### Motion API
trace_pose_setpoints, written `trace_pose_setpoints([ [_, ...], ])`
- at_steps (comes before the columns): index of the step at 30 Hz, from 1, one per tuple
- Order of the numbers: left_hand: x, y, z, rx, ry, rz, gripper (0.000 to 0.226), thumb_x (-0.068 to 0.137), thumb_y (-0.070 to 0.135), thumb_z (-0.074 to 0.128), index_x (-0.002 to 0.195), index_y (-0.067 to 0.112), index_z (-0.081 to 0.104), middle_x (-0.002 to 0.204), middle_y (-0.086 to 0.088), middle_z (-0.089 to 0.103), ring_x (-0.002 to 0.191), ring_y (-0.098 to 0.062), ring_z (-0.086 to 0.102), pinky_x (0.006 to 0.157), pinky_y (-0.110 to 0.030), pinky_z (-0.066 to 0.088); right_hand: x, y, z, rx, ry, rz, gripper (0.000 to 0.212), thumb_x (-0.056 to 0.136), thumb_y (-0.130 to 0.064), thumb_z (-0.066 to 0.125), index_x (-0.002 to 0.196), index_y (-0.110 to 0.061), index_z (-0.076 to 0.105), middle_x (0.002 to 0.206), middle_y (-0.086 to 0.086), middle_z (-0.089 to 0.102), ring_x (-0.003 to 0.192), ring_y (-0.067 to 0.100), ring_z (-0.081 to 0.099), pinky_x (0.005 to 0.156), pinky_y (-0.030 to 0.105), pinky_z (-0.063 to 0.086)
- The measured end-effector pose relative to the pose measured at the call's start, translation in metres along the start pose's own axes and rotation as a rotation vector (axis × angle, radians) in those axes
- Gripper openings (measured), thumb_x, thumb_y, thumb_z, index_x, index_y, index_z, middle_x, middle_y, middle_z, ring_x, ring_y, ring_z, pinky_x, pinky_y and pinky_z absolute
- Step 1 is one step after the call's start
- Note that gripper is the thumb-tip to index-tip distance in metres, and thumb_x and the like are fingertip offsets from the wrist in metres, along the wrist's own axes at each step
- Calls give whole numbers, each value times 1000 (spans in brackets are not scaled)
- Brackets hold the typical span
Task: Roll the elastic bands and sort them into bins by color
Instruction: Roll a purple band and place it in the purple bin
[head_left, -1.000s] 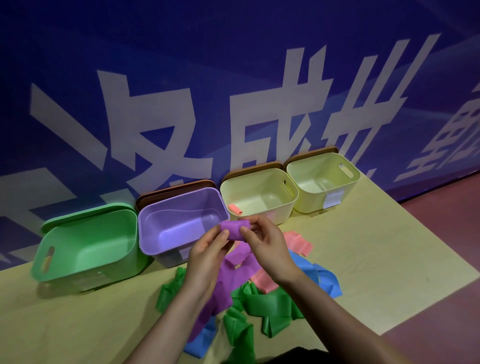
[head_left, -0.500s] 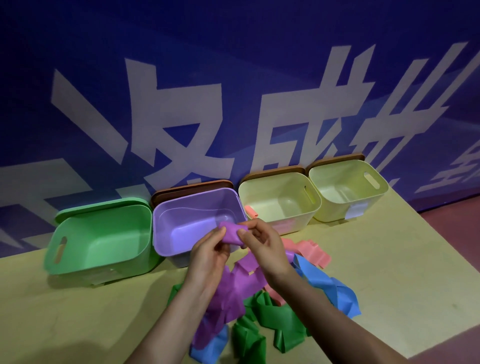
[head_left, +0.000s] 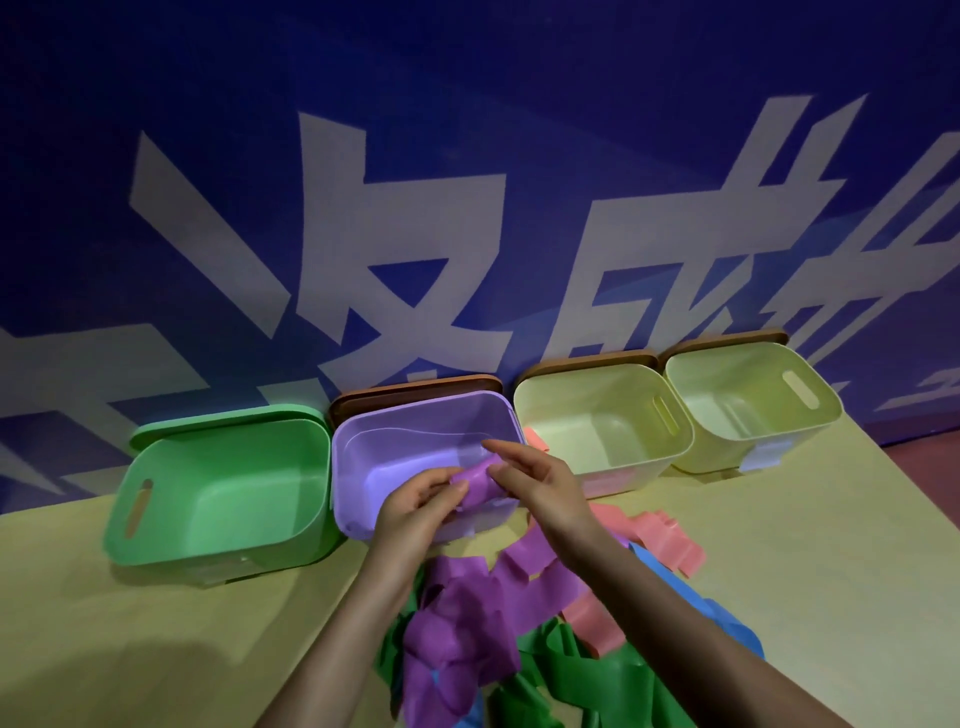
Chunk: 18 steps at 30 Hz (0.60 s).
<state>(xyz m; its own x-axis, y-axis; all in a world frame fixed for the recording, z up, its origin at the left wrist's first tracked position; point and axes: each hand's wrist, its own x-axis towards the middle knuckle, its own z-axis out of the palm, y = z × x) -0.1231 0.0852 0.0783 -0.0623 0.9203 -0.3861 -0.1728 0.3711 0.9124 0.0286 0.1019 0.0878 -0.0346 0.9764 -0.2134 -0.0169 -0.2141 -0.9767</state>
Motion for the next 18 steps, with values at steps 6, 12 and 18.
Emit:
trace_pose_setpoints([
  [6,13,-1,-1,-296,135,10,20,95,8,51,86,7,69,79,-7,62,73,-15,51,70,-27,42,25,3,29,93,-56,69,25,82,-3,70,108,-6,68,85,3,71,75,8,64,76,22,51],
  [12,27,2,-14,-242,166,18,17,94,8,53,87,12,68,71,0,65,65,-9,53,63,-21,41,46,4,56,37,-9,73,17,88,2,60,76,-8,66,54,-10,62,53,-3,55,60,11,44],
  [18,60,8,-67,417,223,176,12,90,8,60,94,18,65,92,-3,67,80,-12,60,78,-30,48,78,26,79,-168,-31,157,26,90,-1,57,67,-14,57,62,0,56,59,8,50,61,14,44],
])
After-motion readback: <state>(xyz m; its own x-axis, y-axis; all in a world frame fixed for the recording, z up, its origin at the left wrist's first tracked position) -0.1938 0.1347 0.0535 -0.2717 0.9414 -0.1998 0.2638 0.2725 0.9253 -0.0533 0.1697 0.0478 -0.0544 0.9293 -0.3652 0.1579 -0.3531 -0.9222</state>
